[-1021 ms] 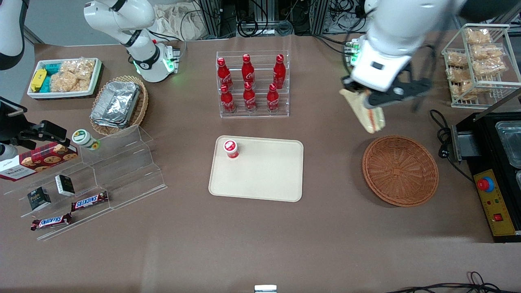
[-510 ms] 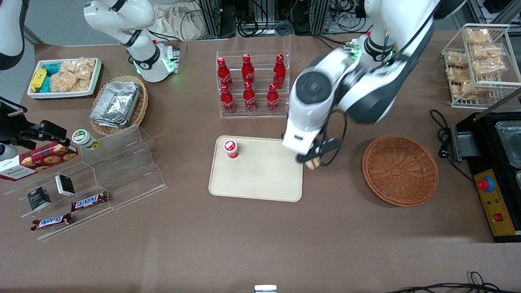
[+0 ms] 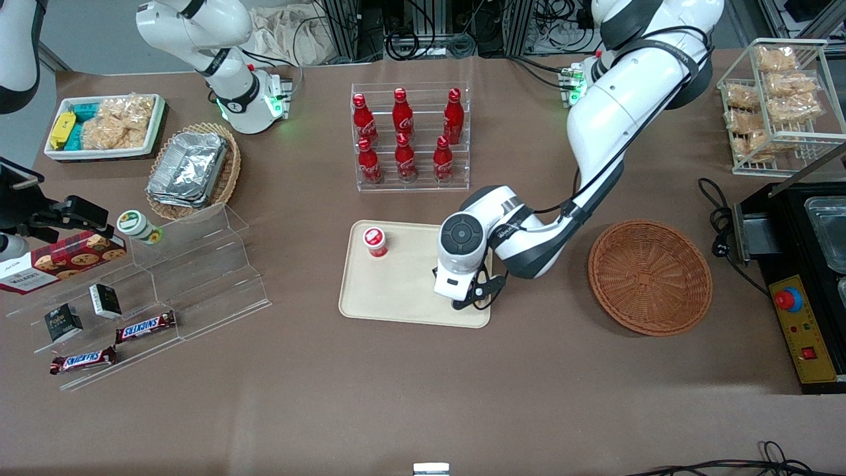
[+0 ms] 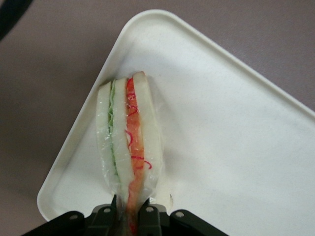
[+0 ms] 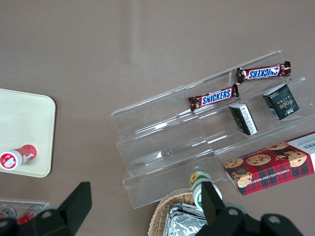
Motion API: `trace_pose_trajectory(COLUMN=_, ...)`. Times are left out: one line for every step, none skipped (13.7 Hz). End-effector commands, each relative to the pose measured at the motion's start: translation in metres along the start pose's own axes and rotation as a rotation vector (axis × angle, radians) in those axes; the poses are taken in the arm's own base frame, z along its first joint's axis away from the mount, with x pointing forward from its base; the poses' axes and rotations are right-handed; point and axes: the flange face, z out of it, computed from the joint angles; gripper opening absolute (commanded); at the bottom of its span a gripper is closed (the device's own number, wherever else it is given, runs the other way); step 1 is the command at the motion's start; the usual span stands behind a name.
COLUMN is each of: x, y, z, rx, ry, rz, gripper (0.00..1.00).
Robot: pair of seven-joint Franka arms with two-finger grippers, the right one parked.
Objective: Place sandwich from basket to tray
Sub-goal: 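Carry the sandwich over the cream tray and lower it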
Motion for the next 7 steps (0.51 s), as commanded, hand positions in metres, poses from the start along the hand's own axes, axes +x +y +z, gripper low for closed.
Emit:
trace_pose_trajectory(x=0.003, y=0.002, z=-0.001, rx=0.000, ry=0.023, rz=-0.013, gripper=0.99)
trace_pose_trajectory(x=0.003, y=0.003, z=-0.010, rx=-0.007, ry=0.027, rz=-0.016, gripper=1.00)
trace_pose_trajectory(x=0.012, y=-0.001, z=-0.024, rx=-0.011, ry=0.030, rz=-0.037, gripper=1.00)
trace_pose_trajectory(x=0.017, y=-0.008, z=-0.058, rx=-0.016, ry=0.062, rz=-0.051, gripper=1.00)
trace_pose_trajectory(x=0.022, y=-0.019, z=-0.087, rx=0.000, ry=0.071, rz=-0.072, gripper=1.00)
trace_pose_trajectory(x=0.030, y=-0.033, z=-0.119, rx=-0.002, ry=0.068, rz=-0.108, gripper=1.00)
trace_pose_trajectory(x=0.031, y=-0.043, z=-0.155, rx=-0.020, ry=0.091, rz=-0.129, gripper=1.00)
